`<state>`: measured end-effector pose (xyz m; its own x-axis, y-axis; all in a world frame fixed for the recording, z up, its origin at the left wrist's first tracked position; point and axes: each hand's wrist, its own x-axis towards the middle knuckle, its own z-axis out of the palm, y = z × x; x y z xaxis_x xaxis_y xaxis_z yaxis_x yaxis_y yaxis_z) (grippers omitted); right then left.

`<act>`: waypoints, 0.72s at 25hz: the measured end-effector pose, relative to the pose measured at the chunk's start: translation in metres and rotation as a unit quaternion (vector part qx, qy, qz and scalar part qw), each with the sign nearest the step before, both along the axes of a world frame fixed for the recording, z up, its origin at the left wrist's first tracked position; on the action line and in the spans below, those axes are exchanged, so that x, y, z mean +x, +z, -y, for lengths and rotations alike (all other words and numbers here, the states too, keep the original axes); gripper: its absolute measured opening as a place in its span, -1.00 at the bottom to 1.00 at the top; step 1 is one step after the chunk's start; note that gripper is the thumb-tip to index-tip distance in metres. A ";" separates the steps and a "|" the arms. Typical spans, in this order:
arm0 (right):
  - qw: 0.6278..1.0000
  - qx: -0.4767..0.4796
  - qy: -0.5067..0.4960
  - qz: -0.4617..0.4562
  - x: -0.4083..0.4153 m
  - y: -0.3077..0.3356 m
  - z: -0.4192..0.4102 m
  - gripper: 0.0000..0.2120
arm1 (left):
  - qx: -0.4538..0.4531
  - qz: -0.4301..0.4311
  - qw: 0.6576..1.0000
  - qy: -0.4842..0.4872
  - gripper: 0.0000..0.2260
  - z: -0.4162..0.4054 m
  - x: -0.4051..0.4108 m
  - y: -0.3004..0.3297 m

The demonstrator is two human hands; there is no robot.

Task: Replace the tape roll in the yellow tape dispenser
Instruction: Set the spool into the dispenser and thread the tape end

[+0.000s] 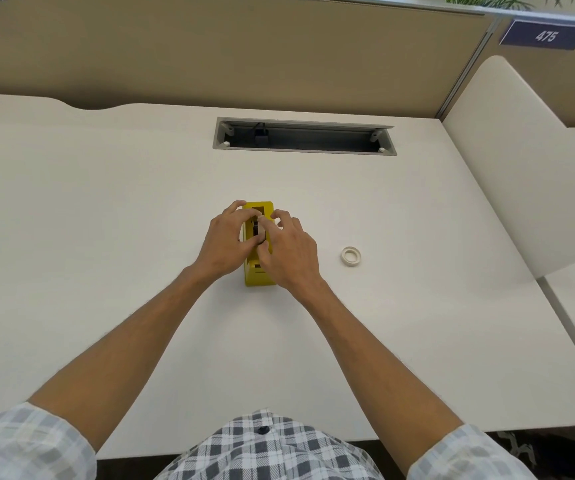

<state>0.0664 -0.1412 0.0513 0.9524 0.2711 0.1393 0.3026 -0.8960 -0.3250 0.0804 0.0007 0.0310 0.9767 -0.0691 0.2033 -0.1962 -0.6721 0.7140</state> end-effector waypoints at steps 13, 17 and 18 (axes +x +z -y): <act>0.999 -0.020 0.000 0.041 0.017 0.005 -0.004 -0.76 | -0.004 0.015 1.000 -0.018 -0.69 -0.002 0.002 -0.002; 0.999 -0.007 0.009 0.034 0.016 0.006 -0.007 -0.72 | -0.025 0.009 1.000 -0.011 -0.59 0.000 0.003 -0.002; 0.999 -0.006 0.010 0.035 0.016 0.006 -0.007 -0.72 | -0.021 0.005 1.000 -0.013 -0.57 0.000 0.004 -0.002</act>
